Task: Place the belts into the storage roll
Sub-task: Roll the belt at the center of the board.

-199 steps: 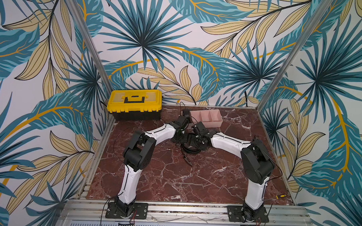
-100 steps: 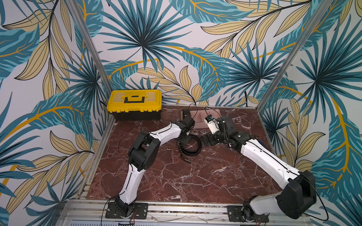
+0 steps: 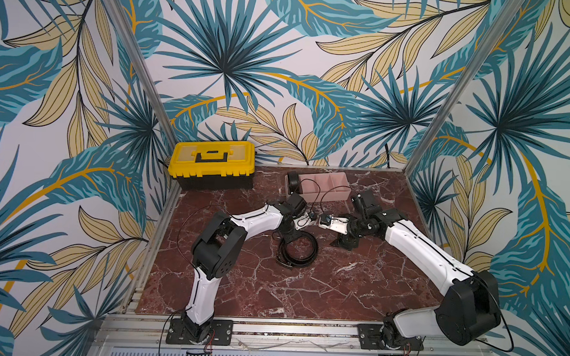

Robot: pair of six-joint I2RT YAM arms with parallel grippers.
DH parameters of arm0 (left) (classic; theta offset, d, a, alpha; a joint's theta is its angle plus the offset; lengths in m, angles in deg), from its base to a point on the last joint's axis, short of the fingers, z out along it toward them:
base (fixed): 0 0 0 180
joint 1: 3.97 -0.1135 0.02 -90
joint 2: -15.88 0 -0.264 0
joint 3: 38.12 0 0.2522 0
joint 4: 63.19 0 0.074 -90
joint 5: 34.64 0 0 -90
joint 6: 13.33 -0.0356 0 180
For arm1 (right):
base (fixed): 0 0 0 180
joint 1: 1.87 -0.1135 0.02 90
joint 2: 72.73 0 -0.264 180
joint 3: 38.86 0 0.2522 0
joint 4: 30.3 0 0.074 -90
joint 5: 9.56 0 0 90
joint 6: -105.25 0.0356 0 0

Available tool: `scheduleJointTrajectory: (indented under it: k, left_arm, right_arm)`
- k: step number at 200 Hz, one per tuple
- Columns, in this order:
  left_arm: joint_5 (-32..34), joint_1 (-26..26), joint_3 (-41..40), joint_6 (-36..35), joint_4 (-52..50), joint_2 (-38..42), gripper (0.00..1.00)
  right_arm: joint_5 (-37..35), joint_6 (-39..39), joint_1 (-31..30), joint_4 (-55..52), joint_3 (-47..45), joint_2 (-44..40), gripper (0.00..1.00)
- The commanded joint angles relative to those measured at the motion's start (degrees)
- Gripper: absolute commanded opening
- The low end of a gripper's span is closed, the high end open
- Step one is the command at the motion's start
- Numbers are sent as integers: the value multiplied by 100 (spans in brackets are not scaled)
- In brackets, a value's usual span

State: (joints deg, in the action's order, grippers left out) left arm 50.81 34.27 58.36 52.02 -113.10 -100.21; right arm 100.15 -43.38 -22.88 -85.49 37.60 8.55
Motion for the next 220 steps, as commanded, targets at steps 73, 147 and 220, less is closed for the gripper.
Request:
scheduleJointTrajectory:
  k: [73,147,220]
  left_arm:
    - [26,51,16,346,127,-245,0]
    - [78,55,45,373,125,-246,0]
    - [121,58,34,307,125,-229,0]
  right_arm:
    - [-27,-1072,-1066,1147,-274,906,25]
    - [-529,-957,-1462,1928,-467,1510,26]
    - [-446,-948,-1458,1778,-630,1450,33]
